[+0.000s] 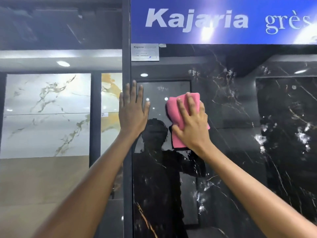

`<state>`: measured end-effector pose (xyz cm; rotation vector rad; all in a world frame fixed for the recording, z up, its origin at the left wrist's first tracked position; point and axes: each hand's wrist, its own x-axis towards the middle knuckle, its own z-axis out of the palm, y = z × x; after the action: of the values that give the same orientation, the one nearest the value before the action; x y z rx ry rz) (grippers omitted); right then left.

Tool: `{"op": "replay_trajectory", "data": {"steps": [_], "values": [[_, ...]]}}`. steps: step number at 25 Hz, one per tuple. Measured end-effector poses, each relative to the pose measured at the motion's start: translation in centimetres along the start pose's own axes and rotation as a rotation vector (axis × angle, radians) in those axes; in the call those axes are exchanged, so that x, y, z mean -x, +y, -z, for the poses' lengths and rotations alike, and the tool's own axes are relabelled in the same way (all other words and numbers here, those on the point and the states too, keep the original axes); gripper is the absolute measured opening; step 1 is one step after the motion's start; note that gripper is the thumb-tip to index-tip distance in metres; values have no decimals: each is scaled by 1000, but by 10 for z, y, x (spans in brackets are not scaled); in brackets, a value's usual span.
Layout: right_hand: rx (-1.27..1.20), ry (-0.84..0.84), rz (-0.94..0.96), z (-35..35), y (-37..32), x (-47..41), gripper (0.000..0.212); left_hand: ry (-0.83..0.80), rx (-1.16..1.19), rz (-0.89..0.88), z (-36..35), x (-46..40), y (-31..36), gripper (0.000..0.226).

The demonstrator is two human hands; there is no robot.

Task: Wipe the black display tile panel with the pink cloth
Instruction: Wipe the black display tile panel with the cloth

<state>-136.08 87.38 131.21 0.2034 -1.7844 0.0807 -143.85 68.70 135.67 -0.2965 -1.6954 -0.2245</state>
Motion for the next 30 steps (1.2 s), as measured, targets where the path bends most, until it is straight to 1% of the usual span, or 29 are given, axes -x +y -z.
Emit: {"op": "replay_trajectory", "data": {"steps": [1, 3, 4, 5, 6, 7, 8, 9, 11, 12, 13, 14, 15, 16, 17, 18, 19, 20, 22, 23, 24, 25, 26, 27, 28, 29, 30], "values": [[-37, 123, 14, 0, 11, -6, 74, 12, -3, -4, -2, 0, -1, 61], [-100, 308, -75, 11, 37, -35, 69, 28, -6, -7, -3, 2, -1, 61], [-106, 335, -156, 21, 50, -57, 69, 35, -4, -8, -4, 2, -1, 61], [-103, 327, -254, 30, 61, -83, 69, 41, 3, -7, -4, 2, 0, 61], [-92, 288, -339, 39, 66, -105, 69, 42, 10, -5, -4, 2, -1, 61], [-72, 239, -374, 43, 64, -122, 69, 42, 10, -3, -4, 2, -2, 62], [-41, 195, -316, 41, 57, -132, 69, 41, 4, -3, -5, 2, -3, 62], [-13, 148, -173, 34, 46, -131, 70, 42, 1, -4, -6, 2, -4, 63], [29, 56, 152, 11, 26, -99, 72, 42, 2, -13, -7, 2, -4, 64], [58, 38, 274, -2, 26, -75, 72, 44, 2, -13, -7, 2, -4, 64], [91, 80, 318, -6, 32, -60, 70, 47, 0, -9, -8, 2, -4, 64], [99, 155, 294, -4, 43, -62, 68, 51, -3, -6, -8, 2, -3, 64], [89, 226, 192, 2, 54, -77, 66, 53, -6, -2, -8, 1, -2, 65], [66, 271, 27, 11, 62, -100, 65, 52, -8, 4, -8, 1, -2, 65], [24, 274, -109, 22, 64, -123, 66, 50, -8, 9, -8, 2, -2, 65], [-6, 251, -163, 27, 58, -136, 68, 48, -9, 10, -8, 3, -2, 66], [-24, 229, -112, 25, 49, -140, 69, 46, -11, 7, -7, 3, -2, 66], [-31, 213, 34, 19, 38, -130, 71, 43, -12, 1, -6, 3, -2, 66], [-11, 149, 412, -1, 35, -83, 67, 40, -7, -6, -3, 3, -2, 65], [13, 133, 522, -7, 47, -62, 63, 41, -5, -6, -2, 3, -2, 64], [40, 147, 533, -4, 64, -55, 61, 43, -7, -6, -2, 3, -1, 64], [45, 206, 464, 2, 80, -64, 61, 45, -10, -6, -2, 3, -1, 64], [37, 277, 292, 11, 93, -83, 62, 48, -9, -4, -3, 3, 0, 64], [16, 315, 74, 23, 99, -110, 64, 53, -5, -1, -3, 3, 1, 64], [-7, 320, -95, 35, 97, -138, 66, 56, 0, 1, -4, 3, 1, 63], [-21, 286, -168, 44, 86, -158, 68, 59, 2, 0, -4, 3, 1, 62], [-19, 244, -134, 45, 70, -169, 69, 60, 1, -5, -3, 3, 0, 61]]}}
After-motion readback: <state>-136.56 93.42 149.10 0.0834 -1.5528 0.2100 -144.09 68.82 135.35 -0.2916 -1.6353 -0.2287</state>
